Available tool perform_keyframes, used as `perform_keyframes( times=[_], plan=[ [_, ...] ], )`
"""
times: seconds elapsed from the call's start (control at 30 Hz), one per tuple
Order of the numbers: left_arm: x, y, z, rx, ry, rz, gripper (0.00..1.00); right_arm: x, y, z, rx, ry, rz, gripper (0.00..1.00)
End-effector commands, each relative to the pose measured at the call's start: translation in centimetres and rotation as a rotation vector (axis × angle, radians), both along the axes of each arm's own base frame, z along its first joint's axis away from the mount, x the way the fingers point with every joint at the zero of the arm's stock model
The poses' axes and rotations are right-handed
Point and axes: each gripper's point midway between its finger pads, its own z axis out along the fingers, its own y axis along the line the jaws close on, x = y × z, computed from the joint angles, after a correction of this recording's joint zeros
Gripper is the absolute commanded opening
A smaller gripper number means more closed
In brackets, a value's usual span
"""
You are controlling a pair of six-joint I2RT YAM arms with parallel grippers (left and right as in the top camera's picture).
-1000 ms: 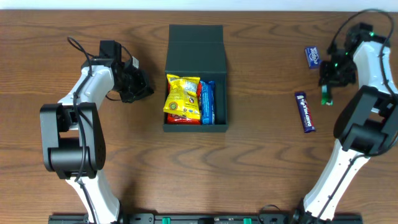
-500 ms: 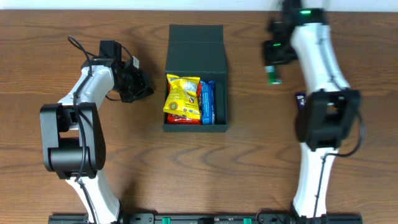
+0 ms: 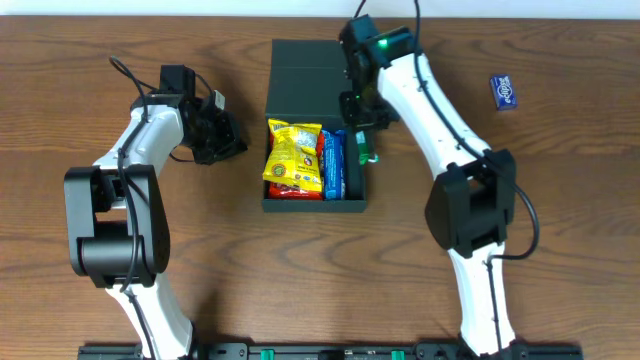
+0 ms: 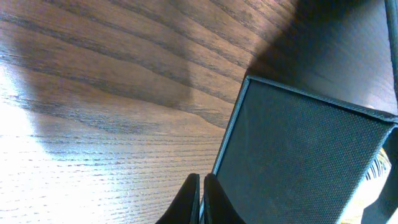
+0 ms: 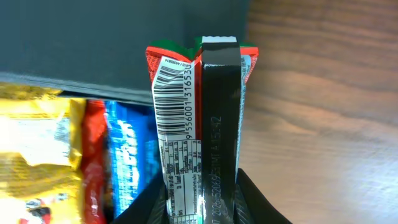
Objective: Pack container
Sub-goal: 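Carry the stick pack over the box and lower it into the right side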
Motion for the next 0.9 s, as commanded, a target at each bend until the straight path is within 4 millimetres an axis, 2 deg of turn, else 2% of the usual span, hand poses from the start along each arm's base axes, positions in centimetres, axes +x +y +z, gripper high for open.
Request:
perform_keyframes(
  times=[0.0, 0.2, 0.47, 0.57, 0.87],
  plan=[
    [-0.6, 0.2, -0.9, 0.007, 0.010, -0.032, 0.06, -0.5, 1.2, 1.5, 0.008, -0.031, -0.076, 0.11],
    [-0.8, 0.2, -0.9, 0.007, 0.017, -0.032, 0.06, -1.4, 2.1, 0.7, -0.032, -0.027, -0.068, 0.13],
    [-0.8, 0.2, -0.9, 0.007, 0.019, -0.033, 0.06, -2.2, 0.9, -1.5, -0.099, -0.002, -0.080, 0.14],
    [-0.8, 0.2, -0.9, 0.008, 0.015, -0.039, 0.06, -3.0, 0.8, -1.7, -0.106, 0.029, -0.077, 0.13],
    [-0.8, 0.2, -0.9, 0.010, 0.010, -0.045, 0.06, -3.5, 0.6, -1.8, -0.121, 0.046, -0.073, 0.15]
  ],
)
